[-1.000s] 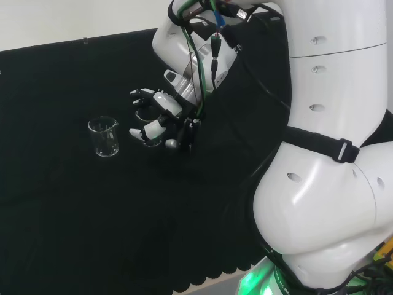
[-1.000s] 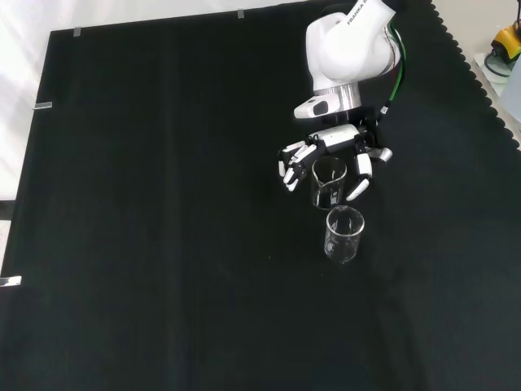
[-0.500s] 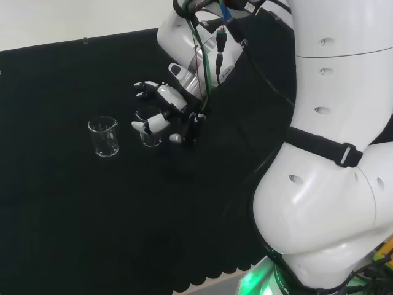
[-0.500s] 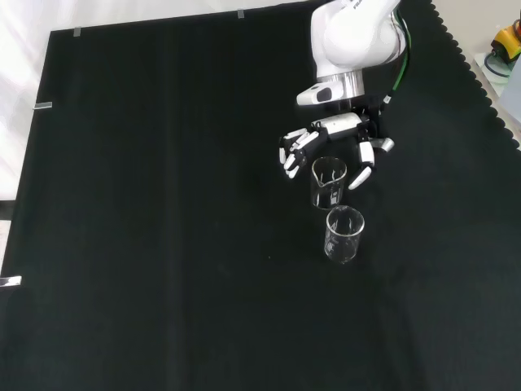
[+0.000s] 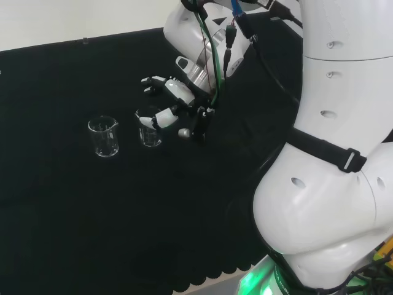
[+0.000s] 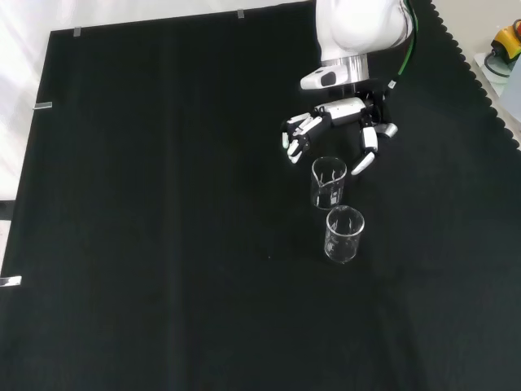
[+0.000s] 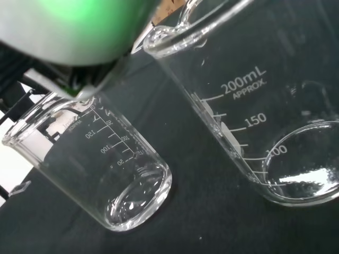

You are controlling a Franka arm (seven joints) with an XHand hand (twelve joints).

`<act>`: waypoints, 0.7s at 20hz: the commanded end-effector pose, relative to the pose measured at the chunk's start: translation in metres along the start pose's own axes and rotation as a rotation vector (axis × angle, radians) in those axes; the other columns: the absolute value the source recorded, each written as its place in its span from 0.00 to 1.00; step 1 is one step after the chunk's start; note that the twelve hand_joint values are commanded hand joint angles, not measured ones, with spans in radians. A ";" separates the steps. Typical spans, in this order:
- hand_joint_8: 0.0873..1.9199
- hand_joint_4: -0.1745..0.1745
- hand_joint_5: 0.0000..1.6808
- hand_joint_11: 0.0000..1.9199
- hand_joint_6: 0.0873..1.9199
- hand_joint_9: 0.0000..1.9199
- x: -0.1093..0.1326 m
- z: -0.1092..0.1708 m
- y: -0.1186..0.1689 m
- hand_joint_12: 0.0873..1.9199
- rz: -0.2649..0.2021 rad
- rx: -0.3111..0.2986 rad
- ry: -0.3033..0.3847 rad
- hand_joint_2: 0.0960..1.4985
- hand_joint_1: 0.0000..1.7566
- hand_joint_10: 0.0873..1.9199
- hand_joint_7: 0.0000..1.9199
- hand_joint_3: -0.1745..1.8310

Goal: Place the beaker back on the table.

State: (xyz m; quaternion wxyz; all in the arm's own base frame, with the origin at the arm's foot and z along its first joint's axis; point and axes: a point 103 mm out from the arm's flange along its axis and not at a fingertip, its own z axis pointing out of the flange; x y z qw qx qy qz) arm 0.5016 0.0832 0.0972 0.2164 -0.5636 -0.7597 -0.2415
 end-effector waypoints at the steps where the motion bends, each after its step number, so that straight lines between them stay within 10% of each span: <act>1: 0.00 0.34 0.23 0.00 0.09 0.25 0.003 -0.013 -0.008 0.62 -0.003 0.034 -0.025 0.14 0.51 0.33 0.38 0.53; 14: 0.00 0.35 0.26 0.00 0.08 0.27 -0.005 -0.028 -0.023 0.66 0.026 0.024 -0.039 0.15 0.53 0.32 0.40 0.56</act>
